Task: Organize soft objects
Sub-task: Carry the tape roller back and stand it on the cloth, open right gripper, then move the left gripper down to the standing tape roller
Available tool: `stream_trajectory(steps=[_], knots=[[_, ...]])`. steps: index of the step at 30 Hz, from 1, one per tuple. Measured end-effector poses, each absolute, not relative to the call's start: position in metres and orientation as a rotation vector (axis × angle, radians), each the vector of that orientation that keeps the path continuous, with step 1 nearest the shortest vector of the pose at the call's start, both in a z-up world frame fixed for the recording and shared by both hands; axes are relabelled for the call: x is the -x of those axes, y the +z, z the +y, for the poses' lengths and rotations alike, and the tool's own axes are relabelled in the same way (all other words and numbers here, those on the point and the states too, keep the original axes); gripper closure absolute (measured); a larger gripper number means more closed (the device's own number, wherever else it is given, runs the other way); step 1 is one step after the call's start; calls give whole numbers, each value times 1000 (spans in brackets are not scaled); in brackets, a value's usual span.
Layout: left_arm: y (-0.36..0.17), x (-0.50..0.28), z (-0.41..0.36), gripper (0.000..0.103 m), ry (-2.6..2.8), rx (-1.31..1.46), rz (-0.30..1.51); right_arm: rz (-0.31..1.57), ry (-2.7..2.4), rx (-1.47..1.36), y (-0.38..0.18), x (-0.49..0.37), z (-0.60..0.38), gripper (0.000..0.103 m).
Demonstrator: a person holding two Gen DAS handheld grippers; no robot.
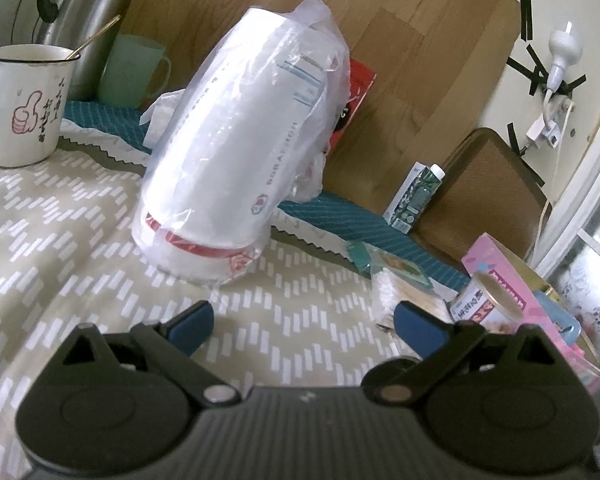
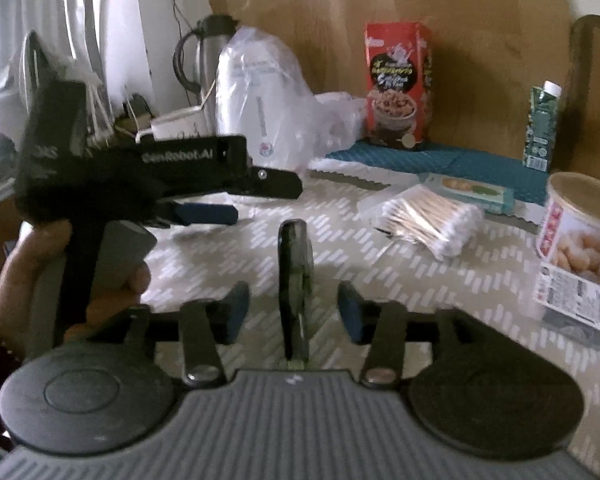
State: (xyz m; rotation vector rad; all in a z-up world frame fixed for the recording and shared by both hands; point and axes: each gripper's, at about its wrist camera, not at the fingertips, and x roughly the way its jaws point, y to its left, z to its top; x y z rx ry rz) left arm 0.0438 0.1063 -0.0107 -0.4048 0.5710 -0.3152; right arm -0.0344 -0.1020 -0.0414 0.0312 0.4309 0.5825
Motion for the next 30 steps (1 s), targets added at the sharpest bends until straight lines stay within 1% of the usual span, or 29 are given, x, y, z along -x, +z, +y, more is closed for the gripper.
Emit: stream_trajectory(steps=[11,15,30], knots=[[-11,-43,110,3,-318,424,567,393,601,-198,-38,45,-134,45],[-11,-43,109,1,-334,420,572,396,600,-206,-41,50,-134,45],[-11,-43,115,1,-334,449,562,407,635,-171,-48,54,-136,45]])
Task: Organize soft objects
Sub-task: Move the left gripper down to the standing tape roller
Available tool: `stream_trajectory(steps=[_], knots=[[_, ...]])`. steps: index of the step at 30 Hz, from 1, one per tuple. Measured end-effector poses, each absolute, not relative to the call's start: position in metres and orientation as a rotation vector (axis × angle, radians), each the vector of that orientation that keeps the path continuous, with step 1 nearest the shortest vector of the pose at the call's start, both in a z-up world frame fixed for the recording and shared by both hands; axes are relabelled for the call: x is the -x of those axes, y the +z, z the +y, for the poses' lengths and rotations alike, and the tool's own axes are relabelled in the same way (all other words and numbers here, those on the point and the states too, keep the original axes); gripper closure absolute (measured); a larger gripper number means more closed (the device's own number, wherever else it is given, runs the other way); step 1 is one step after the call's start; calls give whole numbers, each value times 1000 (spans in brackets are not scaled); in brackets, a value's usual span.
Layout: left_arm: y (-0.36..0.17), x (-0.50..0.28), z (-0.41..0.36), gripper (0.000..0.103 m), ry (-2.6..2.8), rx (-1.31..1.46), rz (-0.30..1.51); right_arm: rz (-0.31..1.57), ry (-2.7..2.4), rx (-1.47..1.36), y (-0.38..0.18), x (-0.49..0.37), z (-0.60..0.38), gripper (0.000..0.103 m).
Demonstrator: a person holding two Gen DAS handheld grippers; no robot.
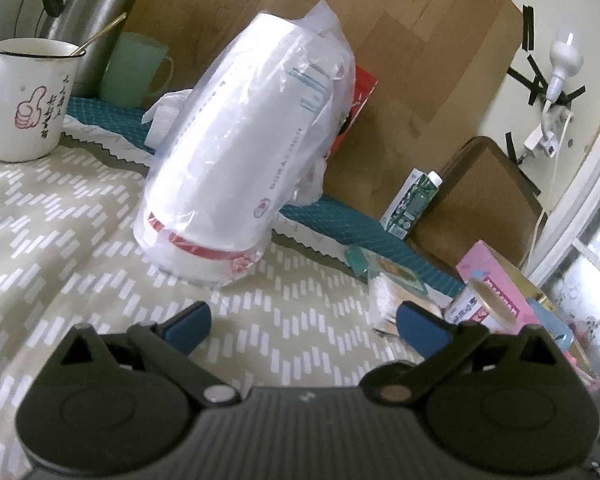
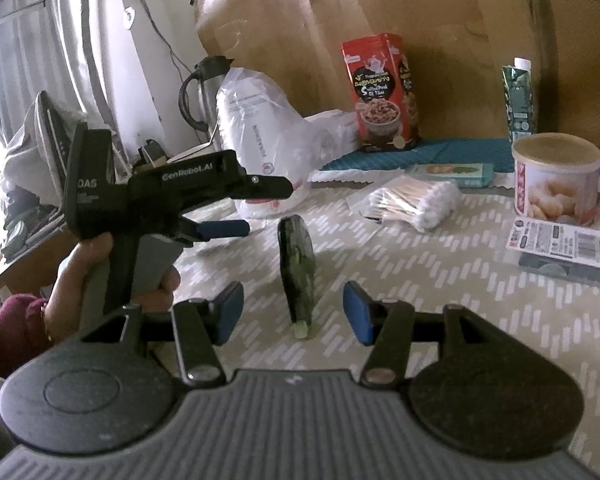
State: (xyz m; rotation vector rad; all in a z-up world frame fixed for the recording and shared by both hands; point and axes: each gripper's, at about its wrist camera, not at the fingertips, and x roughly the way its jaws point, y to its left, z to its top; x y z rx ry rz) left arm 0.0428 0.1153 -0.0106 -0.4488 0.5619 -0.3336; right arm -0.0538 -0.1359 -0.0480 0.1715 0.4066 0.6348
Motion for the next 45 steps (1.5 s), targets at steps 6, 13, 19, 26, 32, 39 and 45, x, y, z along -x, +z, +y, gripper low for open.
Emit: stream_trajectory(steps=[6,13,19,26,32,39,45], knots=[[-7,-39,123,2,-367,499,578,417,620,-161,-51,57,-140,45],[10,-21,114,2,-431,475,617,441,645,-128,-54,52,-126,45],[13,-13,94,2,-495,450,640,429,662,-81,-50,47,-108,45],[12,-10,113,5,-436,460,632,387,741,21,-45,35,-70,45],[-1,-8,143,9,-367,502,672,359,763,79,-46,41,-59,45],[-7,-12,147,14,-395,546,699,417,702,55,-49,30,-65,40],[-6,-26,115,8,-426,468,716,463,662,89,-53,13,-53,40]])
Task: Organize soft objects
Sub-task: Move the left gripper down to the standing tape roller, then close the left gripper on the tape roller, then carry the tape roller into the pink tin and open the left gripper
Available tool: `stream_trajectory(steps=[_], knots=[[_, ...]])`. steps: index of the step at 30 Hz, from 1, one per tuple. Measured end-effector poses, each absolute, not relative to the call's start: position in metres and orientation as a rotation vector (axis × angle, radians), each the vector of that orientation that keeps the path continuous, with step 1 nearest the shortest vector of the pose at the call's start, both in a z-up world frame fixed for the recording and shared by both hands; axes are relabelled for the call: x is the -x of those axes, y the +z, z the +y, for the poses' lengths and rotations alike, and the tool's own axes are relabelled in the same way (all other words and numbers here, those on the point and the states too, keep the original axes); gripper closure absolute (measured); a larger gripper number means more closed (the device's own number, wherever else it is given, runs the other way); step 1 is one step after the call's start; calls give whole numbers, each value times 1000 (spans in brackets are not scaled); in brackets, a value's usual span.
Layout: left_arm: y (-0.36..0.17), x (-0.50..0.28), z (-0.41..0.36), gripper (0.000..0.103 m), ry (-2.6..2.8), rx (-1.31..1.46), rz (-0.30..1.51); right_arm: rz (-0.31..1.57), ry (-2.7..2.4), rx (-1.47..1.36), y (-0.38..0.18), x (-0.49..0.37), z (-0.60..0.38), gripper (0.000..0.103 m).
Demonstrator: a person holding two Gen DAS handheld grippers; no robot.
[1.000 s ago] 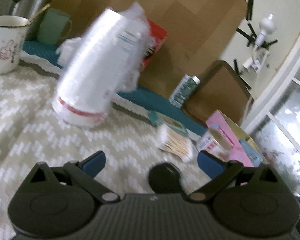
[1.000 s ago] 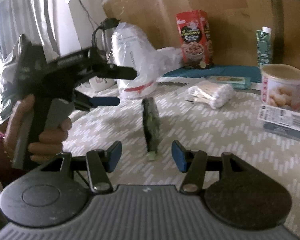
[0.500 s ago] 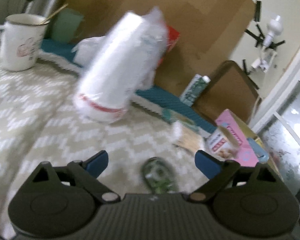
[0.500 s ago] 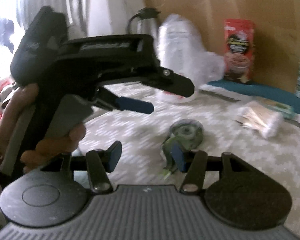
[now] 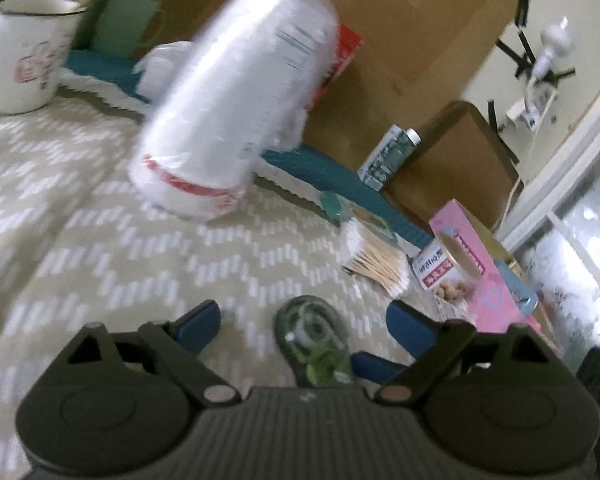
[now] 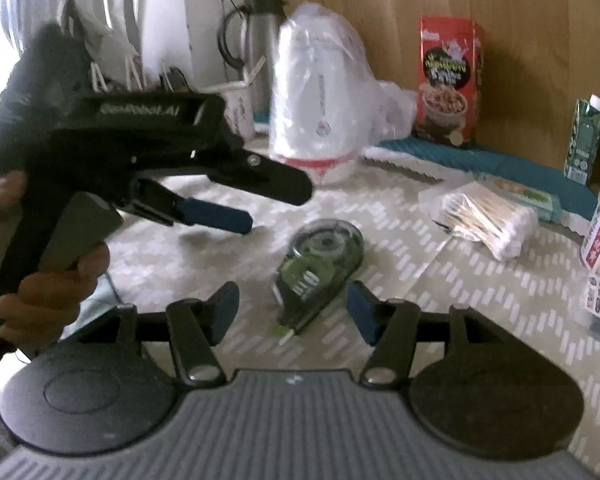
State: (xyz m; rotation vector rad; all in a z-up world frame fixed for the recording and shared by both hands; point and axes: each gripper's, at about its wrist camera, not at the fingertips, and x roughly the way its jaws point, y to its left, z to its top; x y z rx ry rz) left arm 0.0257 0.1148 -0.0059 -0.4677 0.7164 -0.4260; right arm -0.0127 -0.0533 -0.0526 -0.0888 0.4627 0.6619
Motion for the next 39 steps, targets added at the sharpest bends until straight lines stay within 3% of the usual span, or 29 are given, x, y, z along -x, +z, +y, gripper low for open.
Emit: stream_trajectory(steps=[2,3,4,13,15,20,21,29,39], knots=[[-5,-27,105,7,-428,441,714,463,655,101,-53,9,-51,41],[-5,-27,101,7,-433,435,716,460,657,107,-53,8,-50,46],[-5,-26,97,7,-440,432,718,454,656,117,-52,8,-50,57],[-5,-17,92,9,-450,475,750,504,732,-89,-56,15,-83,61],[-5,-16,90,18,-461,491,769,523,751,-159,-58,17,-91,61],[-8,-16,70,73,-505,497,843,532,773,-260,-59,23,-105,61],[-8,-17,65,75,-518,503,856,522,772,-262,-59,25,-107,61],[34,-31,0,77,-613,370,822,356,699,-252,-43,42,-146,61],[92,-64,-152,75,-840,200,747,137,442,-232,-10,59,-258,62]])
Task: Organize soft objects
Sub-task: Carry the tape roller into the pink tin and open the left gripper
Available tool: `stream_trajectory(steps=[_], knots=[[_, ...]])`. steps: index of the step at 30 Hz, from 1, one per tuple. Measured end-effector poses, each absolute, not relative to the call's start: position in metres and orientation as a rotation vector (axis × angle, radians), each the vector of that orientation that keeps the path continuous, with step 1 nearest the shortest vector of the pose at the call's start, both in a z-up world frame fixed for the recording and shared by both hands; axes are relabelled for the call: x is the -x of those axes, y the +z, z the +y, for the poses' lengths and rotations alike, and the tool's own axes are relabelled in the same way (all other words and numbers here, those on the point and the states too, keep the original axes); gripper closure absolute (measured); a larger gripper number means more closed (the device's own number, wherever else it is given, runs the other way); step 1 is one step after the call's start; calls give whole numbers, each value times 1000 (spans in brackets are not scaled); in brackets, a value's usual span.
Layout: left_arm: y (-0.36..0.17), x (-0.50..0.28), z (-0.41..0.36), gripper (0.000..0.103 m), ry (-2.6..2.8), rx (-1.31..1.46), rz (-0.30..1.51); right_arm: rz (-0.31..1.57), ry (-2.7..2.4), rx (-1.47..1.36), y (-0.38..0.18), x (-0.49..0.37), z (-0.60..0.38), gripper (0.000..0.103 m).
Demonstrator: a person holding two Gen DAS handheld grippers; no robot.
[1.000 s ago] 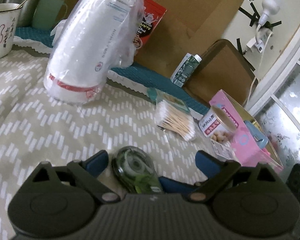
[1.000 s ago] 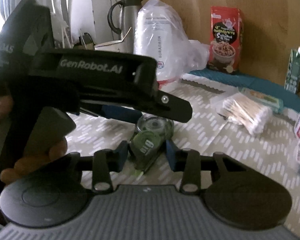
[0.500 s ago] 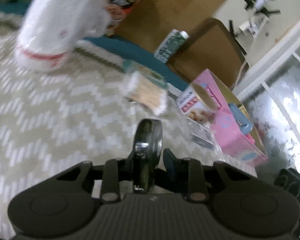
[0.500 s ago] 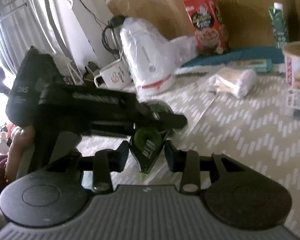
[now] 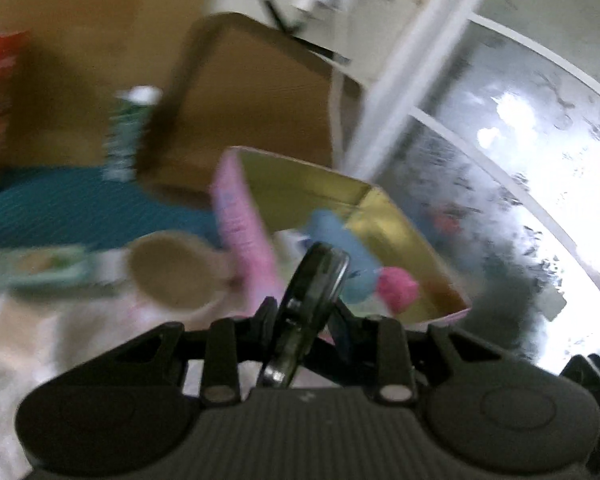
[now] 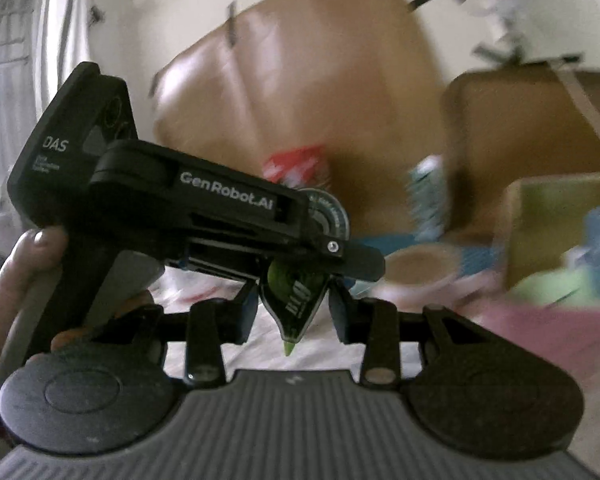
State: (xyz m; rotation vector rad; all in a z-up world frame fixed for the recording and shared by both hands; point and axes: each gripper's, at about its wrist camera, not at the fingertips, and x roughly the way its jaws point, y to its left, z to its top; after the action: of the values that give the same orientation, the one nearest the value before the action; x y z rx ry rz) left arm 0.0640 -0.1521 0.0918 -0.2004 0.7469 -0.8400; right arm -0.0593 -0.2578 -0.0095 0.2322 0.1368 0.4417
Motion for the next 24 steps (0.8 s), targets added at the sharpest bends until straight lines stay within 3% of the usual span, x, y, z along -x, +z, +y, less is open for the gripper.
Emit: stream_trajectory(steps=[13,24], knots=[[74,-99,-301,70,-921,80,826,148,176,-247,-28,39,-370,62],[72,-112,-330,47,-880,55,789,203,-56,-310,-37,19,-415,59]])
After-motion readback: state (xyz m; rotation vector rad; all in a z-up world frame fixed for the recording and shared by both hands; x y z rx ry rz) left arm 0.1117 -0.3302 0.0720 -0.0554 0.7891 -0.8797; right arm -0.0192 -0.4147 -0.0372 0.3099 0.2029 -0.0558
